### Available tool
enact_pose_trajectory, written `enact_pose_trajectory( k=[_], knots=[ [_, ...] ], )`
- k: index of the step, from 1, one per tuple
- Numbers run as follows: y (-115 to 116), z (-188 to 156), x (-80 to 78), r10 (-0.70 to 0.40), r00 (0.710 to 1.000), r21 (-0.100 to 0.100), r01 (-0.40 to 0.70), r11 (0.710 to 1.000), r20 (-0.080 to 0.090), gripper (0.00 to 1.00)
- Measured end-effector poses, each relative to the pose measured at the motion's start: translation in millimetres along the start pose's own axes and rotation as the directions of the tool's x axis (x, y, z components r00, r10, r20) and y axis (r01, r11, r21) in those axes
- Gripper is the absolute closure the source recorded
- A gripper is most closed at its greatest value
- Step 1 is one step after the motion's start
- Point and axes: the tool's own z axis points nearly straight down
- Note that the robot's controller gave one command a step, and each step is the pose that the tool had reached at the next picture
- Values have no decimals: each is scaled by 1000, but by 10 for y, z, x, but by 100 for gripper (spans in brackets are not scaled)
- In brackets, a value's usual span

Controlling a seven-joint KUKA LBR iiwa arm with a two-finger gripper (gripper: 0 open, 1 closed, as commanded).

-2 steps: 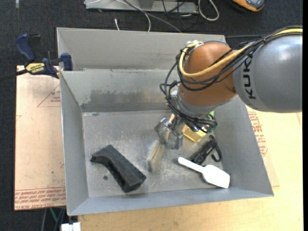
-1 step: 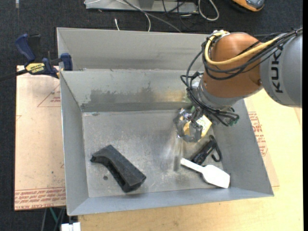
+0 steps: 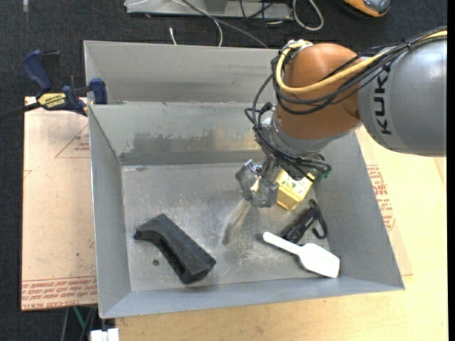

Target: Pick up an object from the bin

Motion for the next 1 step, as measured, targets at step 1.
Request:
enact_pose_trajectory(
  k=[1],
  knots=[
    [-221, 541, 313, -181, 984, 15, 181, 983, 5, 100]
  ],
)
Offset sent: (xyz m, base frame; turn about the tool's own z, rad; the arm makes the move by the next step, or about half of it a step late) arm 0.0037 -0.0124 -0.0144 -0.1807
